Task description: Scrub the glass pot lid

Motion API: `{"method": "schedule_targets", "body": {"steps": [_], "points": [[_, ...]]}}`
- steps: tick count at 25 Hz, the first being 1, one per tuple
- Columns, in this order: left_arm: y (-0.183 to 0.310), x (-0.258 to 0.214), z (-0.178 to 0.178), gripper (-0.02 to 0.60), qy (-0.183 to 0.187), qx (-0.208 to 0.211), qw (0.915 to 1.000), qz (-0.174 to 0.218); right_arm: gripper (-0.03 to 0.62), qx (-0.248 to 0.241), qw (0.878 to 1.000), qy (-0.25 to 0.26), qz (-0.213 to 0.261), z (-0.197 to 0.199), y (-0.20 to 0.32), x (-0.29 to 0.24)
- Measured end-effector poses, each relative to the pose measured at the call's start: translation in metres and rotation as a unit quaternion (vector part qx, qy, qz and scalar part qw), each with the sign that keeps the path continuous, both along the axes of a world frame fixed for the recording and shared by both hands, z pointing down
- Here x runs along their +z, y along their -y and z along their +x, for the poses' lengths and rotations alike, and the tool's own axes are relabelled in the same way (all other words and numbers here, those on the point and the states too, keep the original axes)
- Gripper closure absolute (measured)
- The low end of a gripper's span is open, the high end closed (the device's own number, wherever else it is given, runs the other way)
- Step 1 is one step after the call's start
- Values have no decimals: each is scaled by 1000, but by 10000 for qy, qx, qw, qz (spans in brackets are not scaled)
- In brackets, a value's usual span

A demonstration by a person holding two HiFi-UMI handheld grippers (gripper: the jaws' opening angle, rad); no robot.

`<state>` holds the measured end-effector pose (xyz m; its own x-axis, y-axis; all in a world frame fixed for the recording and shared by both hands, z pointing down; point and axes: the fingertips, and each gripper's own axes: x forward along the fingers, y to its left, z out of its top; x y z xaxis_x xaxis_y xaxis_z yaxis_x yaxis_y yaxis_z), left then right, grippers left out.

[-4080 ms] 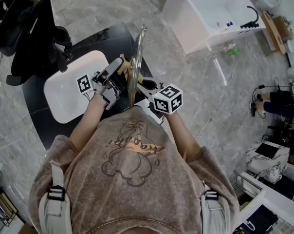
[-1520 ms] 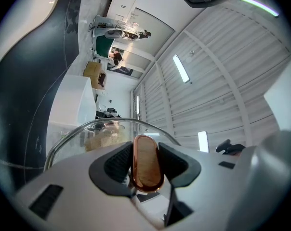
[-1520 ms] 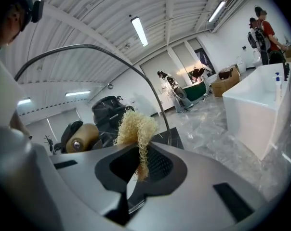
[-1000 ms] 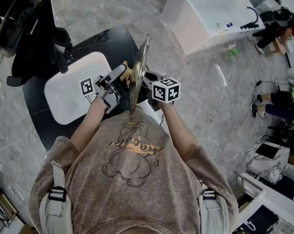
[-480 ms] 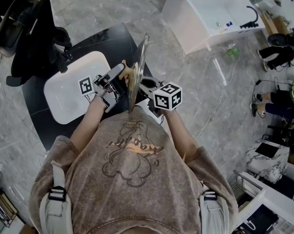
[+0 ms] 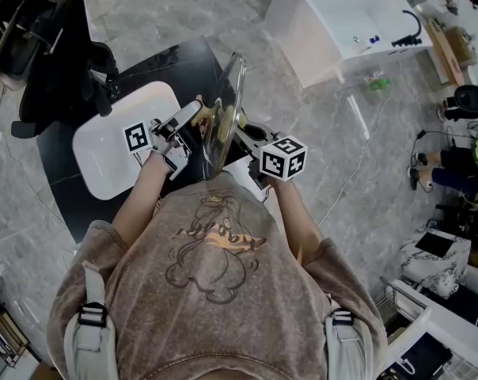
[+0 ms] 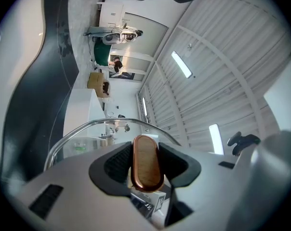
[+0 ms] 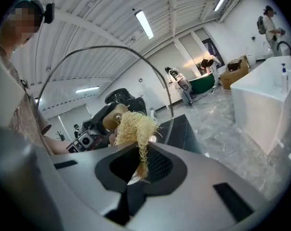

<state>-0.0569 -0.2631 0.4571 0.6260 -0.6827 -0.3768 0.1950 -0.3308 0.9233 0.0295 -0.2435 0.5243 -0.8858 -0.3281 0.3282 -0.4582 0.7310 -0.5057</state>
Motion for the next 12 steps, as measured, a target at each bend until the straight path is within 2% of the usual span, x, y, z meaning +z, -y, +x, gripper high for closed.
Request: {"method": "schedule_targets", "body": {"steps": [4, 8, 10, 12], "points": [[3, 4, -10, 396, 671, -76, 9977, -30, 553, 577, 9983, -4, 67, 26, 13, -1], [6, 8, -14, 396, 1454, -35, 9894, -42, 553, 1086, 9939, -60, 158, 55, 21, -2], [8, 11, -14, 396, 1932, 35, 9811, -15, 553, 1290, 9914, -96, 172, 67, 23, -1], [11, 16, -15, 396, 2594, 77, 9657, 74, 553, 1471, 9889, -125, 178, 78, 24, 0]]}}
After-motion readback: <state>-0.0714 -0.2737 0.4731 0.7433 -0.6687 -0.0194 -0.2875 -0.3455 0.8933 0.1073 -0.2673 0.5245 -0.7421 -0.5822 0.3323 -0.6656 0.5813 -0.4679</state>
